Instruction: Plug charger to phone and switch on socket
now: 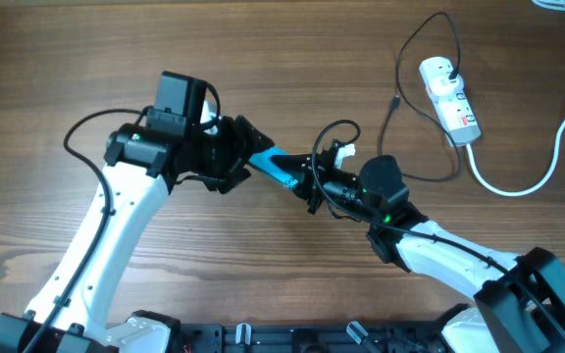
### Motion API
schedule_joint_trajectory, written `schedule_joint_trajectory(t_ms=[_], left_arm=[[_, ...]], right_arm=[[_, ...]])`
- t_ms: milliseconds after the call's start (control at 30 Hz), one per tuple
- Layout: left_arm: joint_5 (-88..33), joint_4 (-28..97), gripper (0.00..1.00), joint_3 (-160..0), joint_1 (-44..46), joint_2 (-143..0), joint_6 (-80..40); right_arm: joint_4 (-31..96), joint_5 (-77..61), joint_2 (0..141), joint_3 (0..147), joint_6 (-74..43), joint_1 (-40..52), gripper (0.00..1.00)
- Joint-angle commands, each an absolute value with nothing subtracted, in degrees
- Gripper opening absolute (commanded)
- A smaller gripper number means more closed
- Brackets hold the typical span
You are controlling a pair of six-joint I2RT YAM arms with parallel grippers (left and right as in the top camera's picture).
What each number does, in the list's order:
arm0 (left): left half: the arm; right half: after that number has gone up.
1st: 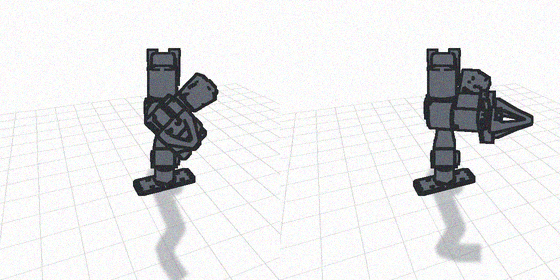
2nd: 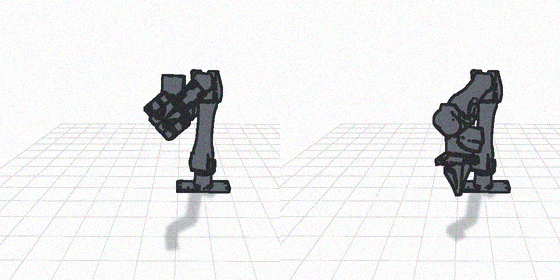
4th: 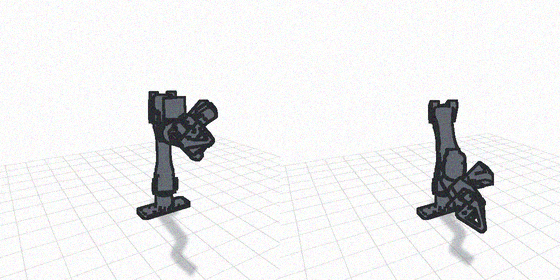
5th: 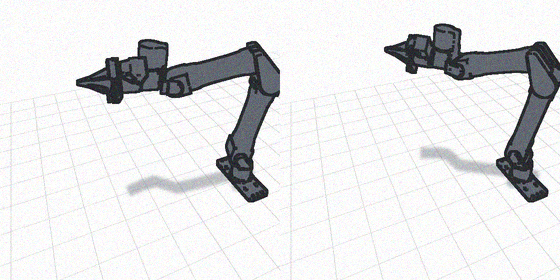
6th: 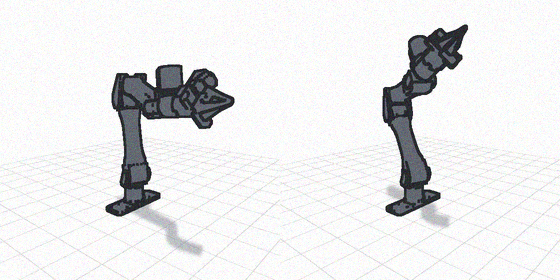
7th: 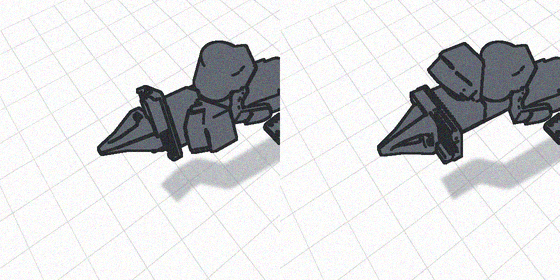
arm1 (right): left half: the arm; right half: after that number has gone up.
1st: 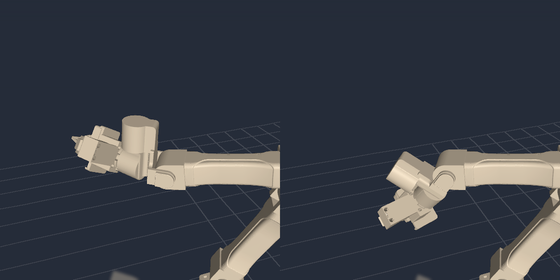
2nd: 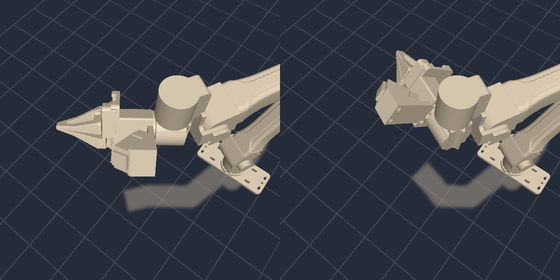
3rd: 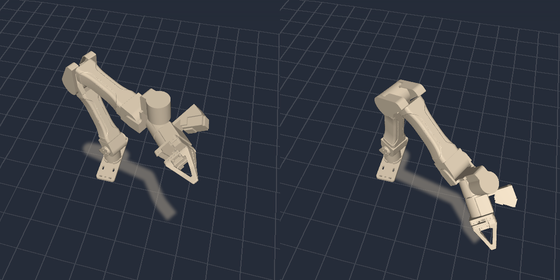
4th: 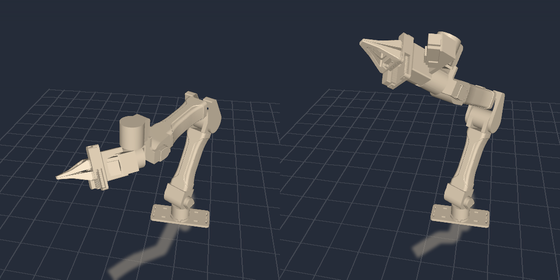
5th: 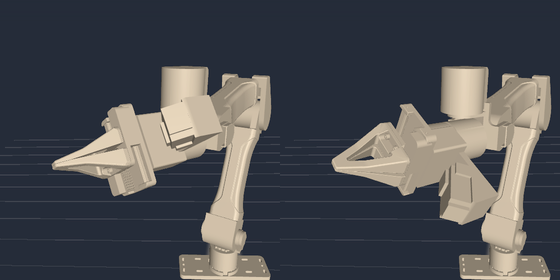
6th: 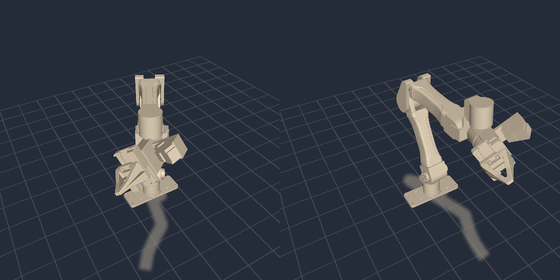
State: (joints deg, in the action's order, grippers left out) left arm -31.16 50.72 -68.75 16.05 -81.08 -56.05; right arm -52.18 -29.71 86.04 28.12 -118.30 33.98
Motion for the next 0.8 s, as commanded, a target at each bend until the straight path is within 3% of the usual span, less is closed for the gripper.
schedule_joint_trajectory(t_ms=[0,67,300,567,633,767], left_arm=[[-31.2,45.5,0.65,-65.1,16.4,-80.4,-62.0],[-32.1,43.1,0.62,-63.7,16.4,-80.4,-63.7],[-32.1,39.9,0.32,-62.5,16.4,-80.4,-68.2],[-32.1,38.1,0.15,-62.5,16.4,-80.4,-72.9],[-32.1,37.6,0.05,-62.5,16.4,-80.4,-73.0],[-32.3,37.6,0.04,-62.5,16.4,-80.4,-74.2]], right_arm=[[-53.2,-28.3,85.9,29.2,-118.7,34.1,0.04],[-53.1,-28.3,85.9,29.2,-118.7,34.1,0.04],[-53.1,-28.3,85.9,29.2,-118.7,34.1,0.04],[-50.2,-28.3,85.9,29.2,-118.7,34.1,0.04],[-49.7,-28.3,85.9,29.2,-118.7,34.1,0.04],[-49.5,-27.9,85.9,29.2,-118.7,34.1,0.04]])
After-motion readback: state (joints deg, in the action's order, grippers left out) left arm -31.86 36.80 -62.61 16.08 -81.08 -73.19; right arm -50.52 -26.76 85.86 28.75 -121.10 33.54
